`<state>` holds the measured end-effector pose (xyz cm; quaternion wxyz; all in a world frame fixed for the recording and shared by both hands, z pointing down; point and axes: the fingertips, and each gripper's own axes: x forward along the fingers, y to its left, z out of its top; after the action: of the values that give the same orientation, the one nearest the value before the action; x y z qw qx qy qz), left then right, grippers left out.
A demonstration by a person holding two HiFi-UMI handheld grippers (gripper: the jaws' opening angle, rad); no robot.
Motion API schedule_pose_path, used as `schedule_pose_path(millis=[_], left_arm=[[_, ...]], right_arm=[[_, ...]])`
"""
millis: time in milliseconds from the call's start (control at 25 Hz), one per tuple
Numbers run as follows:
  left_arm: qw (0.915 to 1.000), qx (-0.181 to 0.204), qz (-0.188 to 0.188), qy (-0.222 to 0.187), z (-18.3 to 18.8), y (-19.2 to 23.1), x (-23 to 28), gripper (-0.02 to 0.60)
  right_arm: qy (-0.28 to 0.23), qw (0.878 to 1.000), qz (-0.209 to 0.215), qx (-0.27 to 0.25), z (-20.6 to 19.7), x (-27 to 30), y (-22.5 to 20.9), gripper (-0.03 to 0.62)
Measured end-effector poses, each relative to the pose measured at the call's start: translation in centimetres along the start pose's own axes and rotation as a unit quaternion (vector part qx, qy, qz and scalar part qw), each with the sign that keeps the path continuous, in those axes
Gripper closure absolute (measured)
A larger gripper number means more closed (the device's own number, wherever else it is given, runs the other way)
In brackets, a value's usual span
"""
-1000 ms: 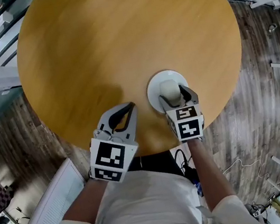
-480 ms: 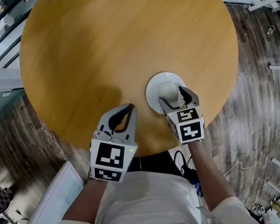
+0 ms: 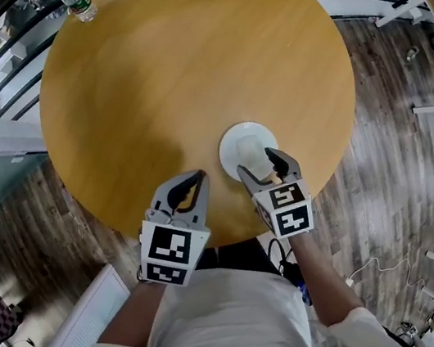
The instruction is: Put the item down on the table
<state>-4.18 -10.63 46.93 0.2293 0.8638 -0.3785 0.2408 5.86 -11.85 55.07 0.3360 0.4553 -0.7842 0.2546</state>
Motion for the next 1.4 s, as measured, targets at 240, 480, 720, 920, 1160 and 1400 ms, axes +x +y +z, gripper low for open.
schedule_pose_path(millis=[240,480,720,920,1160,1400], left_arm=[[0.9998,0.022,0.001,-0.006,0.8,-1.3,-0.7,0.557],[0.9996,0.024,-0.002,-0.016,1.2,-3.4,-1.7,0.557],[0.9991,0.028,0.003,-0.033,2.5,-4.4,-3.1,0.557],[0.9993,0.004,-0.008,-0.037,2.6,-5.5,-3.7,0.557],[0.9991,0.002,-0.021,-0.038,2.9,-7.3,-4.4,0.557],[0.9991,0.006,-0.019,-0.037,3.4,-7.6,-4.5,0.558]], right_arm=[[-0.022,1.0,-0.01,-0.018,1.0,-3.1,0.1,0.465],[-0.046,0.999,-0.011,-0.019,1.0,-6.5,-0.1,0.537],[-0.065,0.998,-0.017,-0.021,1.2,-10.2,-0.2,0.56],[-0.079,0.997,-0.02,-0.014,1.6,-12.5,-0.3,0.566],[-0.091,0.996,0.002,0.011,1.5,-13.8,0.4,0.568],[-0.082,0.997,-0.006,0.01,1.1,-14.1,-0.4,0.568]])
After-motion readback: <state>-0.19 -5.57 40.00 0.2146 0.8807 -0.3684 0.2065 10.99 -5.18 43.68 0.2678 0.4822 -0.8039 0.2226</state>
